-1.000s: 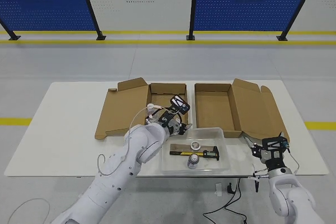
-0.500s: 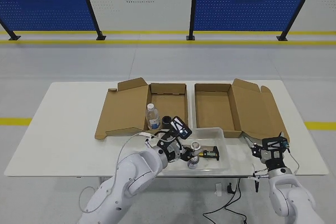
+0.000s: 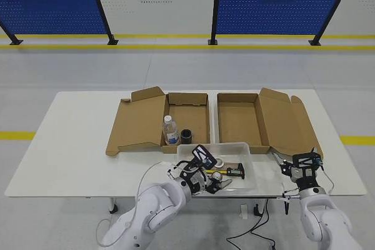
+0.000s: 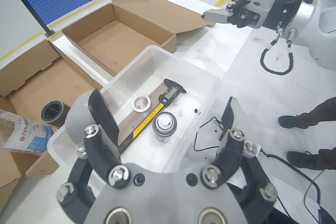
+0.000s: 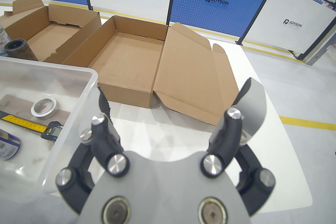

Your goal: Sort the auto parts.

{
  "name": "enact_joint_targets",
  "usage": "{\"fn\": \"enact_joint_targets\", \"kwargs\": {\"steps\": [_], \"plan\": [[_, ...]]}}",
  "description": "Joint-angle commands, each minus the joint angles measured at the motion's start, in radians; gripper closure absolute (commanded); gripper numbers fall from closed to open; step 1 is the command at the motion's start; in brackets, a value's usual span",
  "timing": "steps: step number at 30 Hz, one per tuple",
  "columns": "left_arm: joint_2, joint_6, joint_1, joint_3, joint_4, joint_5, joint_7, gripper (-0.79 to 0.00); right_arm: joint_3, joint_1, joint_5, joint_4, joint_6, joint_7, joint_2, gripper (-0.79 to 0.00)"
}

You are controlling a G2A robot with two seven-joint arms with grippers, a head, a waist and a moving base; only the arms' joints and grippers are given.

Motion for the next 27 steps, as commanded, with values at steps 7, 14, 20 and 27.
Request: {"fn": "enact_joint_targets", "kwargs": {"steps": [7, 14, 20, 27], "plan": [[-0.025, 0.077, -0.082, 0.069, 0.108, -0.038, -0.081, -0.785, 0.000, 0.000, 0.000, 0.000, 0.000, 0.000, 0.000, -0.785], [-0.036, 0.077, -0.119, 0.099, 0.175, -0.065, -0.143, -0.785, 0.000, 0.000, 0.000, 0.000, 0.000, 0.000, 0.000, -0.785], [-0.040, 0.081, -0.138, 0.107, 0.210, -0.054, -0.170, -0.757, 0.000, 0.000, 0.000, 0.000, 0.000, 0.000, 0.000, -0.785], [-0.047, 0.090, -0.154, 0.112, 0.221, -0.081, -0.189, -0.680, 0.000, 0.000, 0.000, 0.000, 0.000, 0.000, 0.000, -0.785]]}}
